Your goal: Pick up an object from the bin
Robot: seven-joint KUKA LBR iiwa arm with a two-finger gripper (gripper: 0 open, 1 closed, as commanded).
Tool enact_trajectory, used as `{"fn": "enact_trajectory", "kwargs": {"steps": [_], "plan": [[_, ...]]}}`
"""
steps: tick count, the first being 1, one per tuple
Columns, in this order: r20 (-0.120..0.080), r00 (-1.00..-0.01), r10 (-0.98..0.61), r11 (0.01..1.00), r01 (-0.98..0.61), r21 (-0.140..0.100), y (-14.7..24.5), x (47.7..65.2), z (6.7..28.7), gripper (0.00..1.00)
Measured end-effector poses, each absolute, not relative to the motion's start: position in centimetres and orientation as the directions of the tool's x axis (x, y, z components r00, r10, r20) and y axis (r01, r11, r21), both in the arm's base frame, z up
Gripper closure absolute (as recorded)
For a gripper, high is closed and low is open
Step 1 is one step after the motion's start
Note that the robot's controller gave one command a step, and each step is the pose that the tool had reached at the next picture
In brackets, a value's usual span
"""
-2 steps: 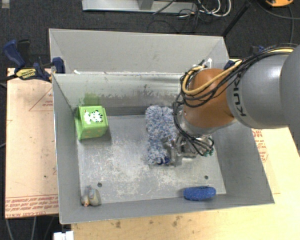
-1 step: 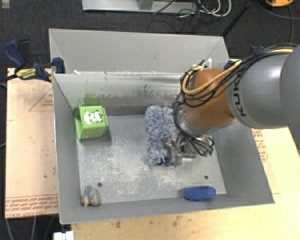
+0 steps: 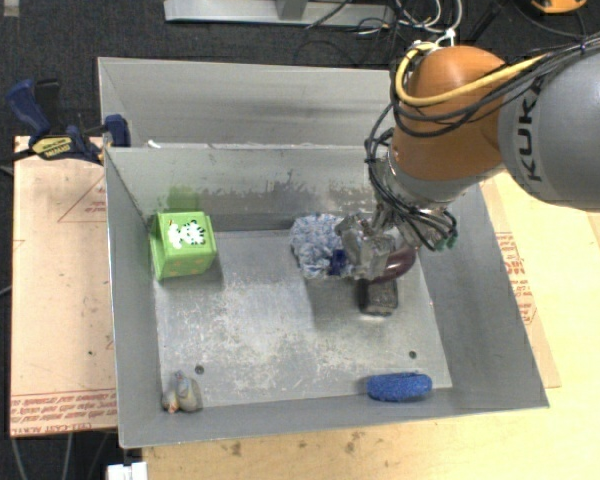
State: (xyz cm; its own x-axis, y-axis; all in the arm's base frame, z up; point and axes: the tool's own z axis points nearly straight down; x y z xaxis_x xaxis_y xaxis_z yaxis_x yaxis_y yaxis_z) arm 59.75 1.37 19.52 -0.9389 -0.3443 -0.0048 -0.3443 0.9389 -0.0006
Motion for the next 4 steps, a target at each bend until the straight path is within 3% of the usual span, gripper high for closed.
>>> {"fn": "enact_trajectory", "kwargs": {"steps": [3, 4], "plan": [[-0.003, -0.939, -0.343, 0.939, -0.343, 0.001, 1.3, 59.7, 19.5, 1.0], [-0.002, -0.865, -0.501, 0.865, -0.501, 0.001, 0.8, 58.4, 19.8, 1.0]]}}
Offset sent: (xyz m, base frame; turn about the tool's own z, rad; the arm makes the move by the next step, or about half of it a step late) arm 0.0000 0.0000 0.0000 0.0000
